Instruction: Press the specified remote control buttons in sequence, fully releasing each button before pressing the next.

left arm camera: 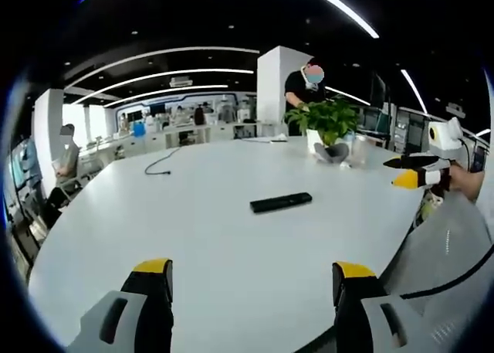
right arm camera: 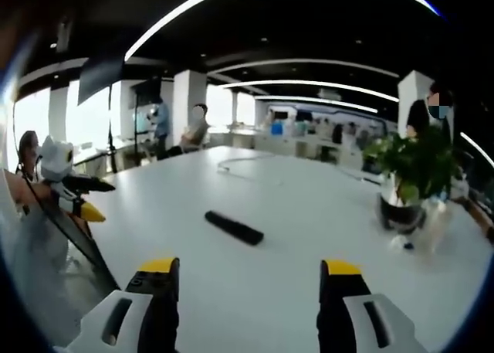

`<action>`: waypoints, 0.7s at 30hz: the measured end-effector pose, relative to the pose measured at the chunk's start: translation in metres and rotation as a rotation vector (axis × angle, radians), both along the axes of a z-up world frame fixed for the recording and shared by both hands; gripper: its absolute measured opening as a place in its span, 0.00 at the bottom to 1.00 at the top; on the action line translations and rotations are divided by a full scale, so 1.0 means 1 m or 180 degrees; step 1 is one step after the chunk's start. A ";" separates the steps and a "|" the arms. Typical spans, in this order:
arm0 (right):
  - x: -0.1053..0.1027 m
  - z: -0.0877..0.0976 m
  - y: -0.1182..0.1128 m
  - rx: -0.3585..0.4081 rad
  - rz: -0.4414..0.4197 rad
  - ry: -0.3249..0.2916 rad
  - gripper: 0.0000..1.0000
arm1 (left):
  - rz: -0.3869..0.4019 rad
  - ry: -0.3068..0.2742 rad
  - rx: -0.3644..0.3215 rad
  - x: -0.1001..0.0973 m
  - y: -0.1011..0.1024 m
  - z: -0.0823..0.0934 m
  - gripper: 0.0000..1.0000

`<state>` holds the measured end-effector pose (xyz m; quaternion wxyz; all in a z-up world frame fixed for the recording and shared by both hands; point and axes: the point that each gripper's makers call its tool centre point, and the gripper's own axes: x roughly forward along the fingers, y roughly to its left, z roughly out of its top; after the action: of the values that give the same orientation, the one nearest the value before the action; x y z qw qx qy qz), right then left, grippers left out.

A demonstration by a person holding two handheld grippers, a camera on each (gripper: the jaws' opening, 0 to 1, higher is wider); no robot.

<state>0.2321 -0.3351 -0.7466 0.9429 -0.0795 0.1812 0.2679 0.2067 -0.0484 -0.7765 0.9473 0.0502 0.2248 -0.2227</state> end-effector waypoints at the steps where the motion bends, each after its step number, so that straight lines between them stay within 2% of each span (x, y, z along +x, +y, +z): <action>1: 0.000 -0.001 0.000 -0.0025 0.0012 0.0002 0.72 | 0.0000 0.0017 0.0017 0.000 0.001 -0.001 0.89; 4: 0.000 -0.005 -0.001 -0.0115 0.0020 0.0039 0.72 | 0.0015 0.0050 0.0059 0.000 0.004 -0.003 0.92; 13: -0.001 -0.009 0.000 -0.0156 0.0046 0.0095 0.72 | -0.0124 0.0143 0.0206 0.003 0.001 -0.001 0.97; 16: -0.001 -0.010 -0.001 -0.0185 0.0036 0.0113 0.72 | -0.0246 0.0127 0.0329 0.009 -0.007 0.001 0.98; 21: -0.001 -0.009 -0.004 -0.0153 -0.0004 0.0103 0.71 | -0.0386 0.0210 0.0300 0.016 -0.026 0.004 0.99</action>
<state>0.2313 -0.3386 -0.7553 0.9378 -0.0977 0.2028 0.2641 0.2230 -0.0748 -0.7724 0.9207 0.1008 0.2627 -0.2704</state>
